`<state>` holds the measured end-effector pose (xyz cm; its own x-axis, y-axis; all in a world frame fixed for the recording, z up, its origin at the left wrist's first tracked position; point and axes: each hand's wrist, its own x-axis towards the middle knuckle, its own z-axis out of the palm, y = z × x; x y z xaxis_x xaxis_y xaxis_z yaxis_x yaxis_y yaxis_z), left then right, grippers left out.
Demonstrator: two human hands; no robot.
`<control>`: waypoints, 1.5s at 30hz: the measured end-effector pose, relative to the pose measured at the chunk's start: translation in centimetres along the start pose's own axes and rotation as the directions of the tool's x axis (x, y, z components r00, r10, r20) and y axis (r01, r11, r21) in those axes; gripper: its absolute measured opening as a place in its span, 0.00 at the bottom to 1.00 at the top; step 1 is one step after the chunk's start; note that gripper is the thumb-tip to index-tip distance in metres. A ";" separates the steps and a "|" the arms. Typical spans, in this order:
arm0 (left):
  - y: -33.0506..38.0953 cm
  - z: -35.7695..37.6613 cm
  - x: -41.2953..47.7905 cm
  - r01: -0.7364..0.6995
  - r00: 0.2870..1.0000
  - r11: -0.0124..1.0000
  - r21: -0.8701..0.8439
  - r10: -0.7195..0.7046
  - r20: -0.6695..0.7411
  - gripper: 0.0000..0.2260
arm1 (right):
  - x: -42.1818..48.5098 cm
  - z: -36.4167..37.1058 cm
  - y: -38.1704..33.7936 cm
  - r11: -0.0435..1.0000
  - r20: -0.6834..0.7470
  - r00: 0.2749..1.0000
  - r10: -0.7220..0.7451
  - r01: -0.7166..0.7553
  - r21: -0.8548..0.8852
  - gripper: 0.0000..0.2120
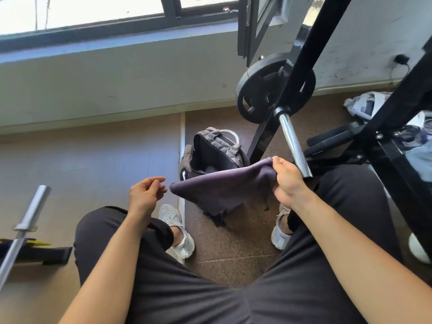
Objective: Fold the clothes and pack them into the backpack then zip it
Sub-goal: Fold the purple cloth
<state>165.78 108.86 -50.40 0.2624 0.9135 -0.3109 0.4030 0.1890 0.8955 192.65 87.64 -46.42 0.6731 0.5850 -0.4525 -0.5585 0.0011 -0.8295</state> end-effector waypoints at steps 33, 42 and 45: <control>0.4 5.1 -0.8 0.173 0.973 0.882 -0.438 -0.221 -0.061 0.15 | -1.4 0.1 -2.4 0.982 -0.047 0.981 -0.186 0.185 -0.028 0.09; 1.0 2.0 -1.1 -0.061 0.967 0.857 -0.511 -0.077 -0.244 0.09 | -0.8 -0.5 -1.0 0.892 0.123 0.973 -0.196 0.229 -0.391 0.14; 1.3 1.2 -1.1 -0.137 0.972 0.834 -0.535 0.009 -0.236 0.08 | -0.7 -1.2 -0.9 0.697 0.287 0.943 -0.167 0.318 -0.643 0.23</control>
<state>167.10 107.70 -49.28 0.0518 0.9743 -0.2191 -0.1693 0.2248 0.9596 193.29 86.22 -45.75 0.5893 0.7841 -0.1946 0.1365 -0.3341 -0.9326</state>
